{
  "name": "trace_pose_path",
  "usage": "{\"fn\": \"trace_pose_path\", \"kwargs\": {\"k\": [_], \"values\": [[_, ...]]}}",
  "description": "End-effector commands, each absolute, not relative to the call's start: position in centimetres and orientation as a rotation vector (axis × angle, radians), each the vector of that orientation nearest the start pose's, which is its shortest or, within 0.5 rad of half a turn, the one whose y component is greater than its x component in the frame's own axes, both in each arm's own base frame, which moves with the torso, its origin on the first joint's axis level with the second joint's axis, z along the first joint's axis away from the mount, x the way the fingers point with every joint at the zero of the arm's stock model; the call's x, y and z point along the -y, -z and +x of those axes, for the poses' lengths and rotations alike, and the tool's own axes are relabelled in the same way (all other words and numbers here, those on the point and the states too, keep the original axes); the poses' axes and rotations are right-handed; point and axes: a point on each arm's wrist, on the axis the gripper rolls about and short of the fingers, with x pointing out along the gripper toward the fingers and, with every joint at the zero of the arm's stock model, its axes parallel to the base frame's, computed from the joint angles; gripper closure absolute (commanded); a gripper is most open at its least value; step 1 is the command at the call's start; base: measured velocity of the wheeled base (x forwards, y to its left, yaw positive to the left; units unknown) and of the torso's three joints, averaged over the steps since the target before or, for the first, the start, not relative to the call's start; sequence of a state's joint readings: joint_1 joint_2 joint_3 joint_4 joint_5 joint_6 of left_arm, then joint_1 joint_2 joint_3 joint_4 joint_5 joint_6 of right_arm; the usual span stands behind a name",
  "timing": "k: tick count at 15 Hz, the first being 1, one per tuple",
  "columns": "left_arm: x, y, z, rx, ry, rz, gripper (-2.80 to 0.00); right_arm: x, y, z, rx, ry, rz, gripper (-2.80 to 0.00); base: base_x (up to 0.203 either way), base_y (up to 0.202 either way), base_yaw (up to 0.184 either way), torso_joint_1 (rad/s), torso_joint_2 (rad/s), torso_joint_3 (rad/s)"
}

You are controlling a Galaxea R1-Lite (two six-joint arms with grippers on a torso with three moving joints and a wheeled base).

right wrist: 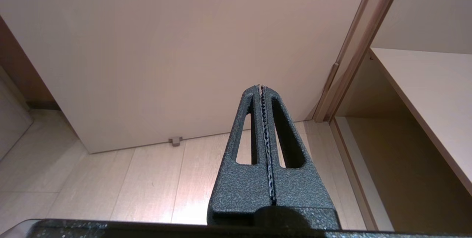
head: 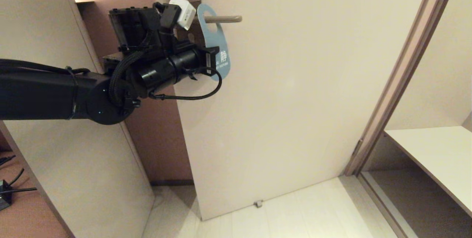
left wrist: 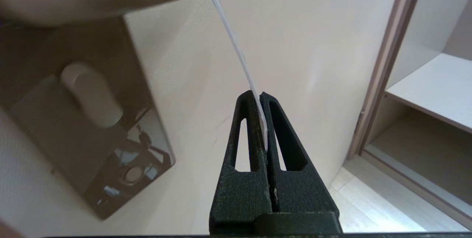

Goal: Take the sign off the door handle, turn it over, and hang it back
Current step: Take down the sign

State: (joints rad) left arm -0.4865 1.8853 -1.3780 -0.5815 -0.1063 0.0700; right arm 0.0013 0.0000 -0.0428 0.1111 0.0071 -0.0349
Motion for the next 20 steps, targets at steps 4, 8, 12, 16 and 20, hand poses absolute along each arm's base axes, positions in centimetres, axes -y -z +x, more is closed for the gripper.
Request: {"fn": "trace_pose_path", "kwargs": {"k": [4,8,12,16,20], "values": [[18.6,-27.7,33.5,0.106,0.597,0.055,0.00,0.0,-7.6,-2.6,-0.069,-0.010,-0.035,0.00,0.000,0.000,0.000,0.000,0.00,0.000],[18.8,-27.4,33.7,0.103,0.589,0.067,0.00,0.0,-7.6,-2.6,-0.069,-0.010,-0.035,0.00,0.000,0.000,0.000,0.000,0.00,0.000],[19.5,-27.3,33.5,0.102,0.603,0.066,0.00,0.0,-7.6,-2.6,-0.069,-0.010,-0.035,0.00,0.000,0.000,0.000,0.000,0.00,0.000],[19.6,-27.6,33.4,0.110,0.607,0.068,0.00,0.0,-7.6,-2.6,-0.069,-0.010,-0.035,0.00,0.000,0.000,0.000,0.000,0.00,0.000],[20.0,-27.5,33.9,0.113,0.606,0.066,0.00,0.0,-7.6,-2.6,-0.069,-0.010,-0.035,0.00,0.000,0.000,0.000,0.000,0.00,0.000]]}}
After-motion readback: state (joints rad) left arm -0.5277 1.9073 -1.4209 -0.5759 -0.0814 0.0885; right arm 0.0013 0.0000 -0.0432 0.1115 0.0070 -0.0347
